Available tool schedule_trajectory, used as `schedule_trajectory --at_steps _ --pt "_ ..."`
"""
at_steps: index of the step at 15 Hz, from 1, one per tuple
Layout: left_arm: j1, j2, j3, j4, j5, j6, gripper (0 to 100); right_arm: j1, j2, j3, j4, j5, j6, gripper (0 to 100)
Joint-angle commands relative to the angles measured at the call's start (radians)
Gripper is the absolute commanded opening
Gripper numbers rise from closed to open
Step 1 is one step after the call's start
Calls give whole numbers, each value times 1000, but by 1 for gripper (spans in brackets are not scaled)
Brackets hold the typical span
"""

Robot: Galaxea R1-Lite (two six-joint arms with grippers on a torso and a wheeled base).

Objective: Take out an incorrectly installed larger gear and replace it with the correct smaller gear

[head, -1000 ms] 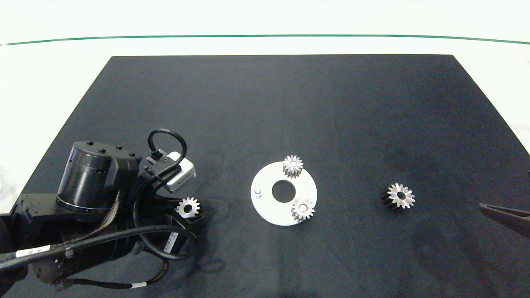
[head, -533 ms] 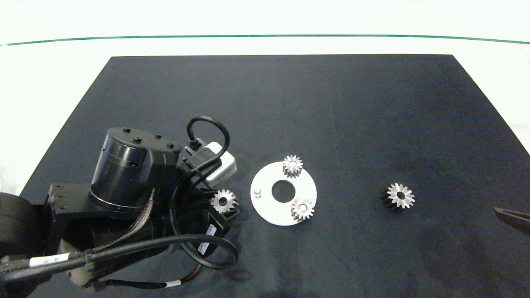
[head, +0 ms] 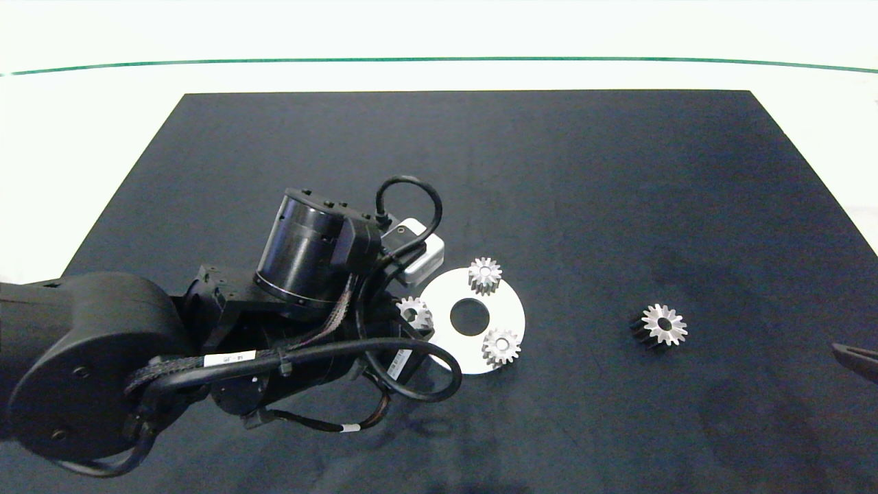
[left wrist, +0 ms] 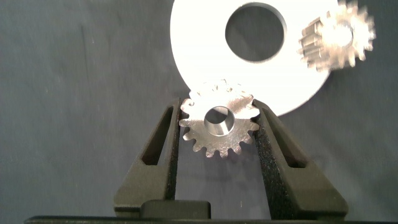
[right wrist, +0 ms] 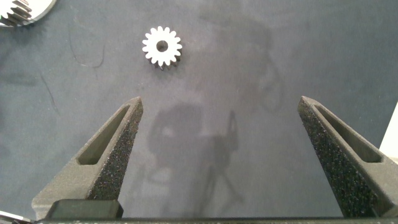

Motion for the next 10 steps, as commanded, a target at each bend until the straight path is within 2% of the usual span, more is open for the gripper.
schedule_trajectory --at_steps 1,4,10 --pt "4 39 -18 0 5 2 25 -2 -1 5 2 2 -2 100" --pt "4 48 -20 -1 22 2 25 -2 -1 6 2 2 -2 100" --pt "8 68 -51 -1 24 2 25 0 -2 15 2 3 -2 100"
